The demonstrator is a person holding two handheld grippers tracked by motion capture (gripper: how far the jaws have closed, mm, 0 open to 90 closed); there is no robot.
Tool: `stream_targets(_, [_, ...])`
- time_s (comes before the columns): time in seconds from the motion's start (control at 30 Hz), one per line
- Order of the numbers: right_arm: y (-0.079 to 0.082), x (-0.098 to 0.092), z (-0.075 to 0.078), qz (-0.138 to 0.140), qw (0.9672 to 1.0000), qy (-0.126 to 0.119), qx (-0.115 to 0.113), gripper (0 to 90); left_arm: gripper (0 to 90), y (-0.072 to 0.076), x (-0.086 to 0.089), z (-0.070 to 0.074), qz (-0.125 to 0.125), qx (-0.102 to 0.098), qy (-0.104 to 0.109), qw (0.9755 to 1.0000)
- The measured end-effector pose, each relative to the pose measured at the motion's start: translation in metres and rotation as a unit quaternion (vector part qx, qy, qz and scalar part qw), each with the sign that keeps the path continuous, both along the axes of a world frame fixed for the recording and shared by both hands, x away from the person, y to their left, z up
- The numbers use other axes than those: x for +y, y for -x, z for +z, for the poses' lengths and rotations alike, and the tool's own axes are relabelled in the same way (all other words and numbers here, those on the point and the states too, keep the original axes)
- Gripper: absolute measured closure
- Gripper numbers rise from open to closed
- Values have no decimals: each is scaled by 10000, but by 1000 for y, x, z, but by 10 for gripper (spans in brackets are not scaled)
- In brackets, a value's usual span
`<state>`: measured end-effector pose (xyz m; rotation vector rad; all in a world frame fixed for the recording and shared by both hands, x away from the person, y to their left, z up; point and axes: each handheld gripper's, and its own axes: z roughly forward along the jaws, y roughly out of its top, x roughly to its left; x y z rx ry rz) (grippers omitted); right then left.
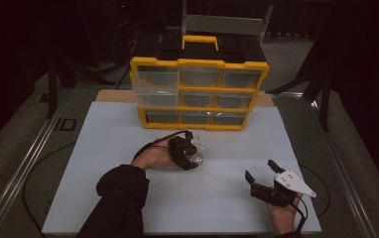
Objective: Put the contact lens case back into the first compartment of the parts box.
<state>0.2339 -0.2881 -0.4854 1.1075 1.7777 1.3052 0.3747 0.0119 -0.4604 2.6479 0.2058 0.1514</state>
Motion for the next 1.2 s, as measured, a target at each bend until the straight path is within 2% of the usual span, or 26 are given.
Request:
stream_targets(0.33, [0,0,0,11,10000,13,-15,103,497,3,4,7,-64,-74,5,10000])
stream_targets(0.6, [0,0,0,5,10000,6,-12,103,497,6,8,12,-118,-30,45,9999])
stream_targets(1.2, [0,0,0,2,10000,-8,-20,103,497,8,14,23,-192,-87,78,9997])
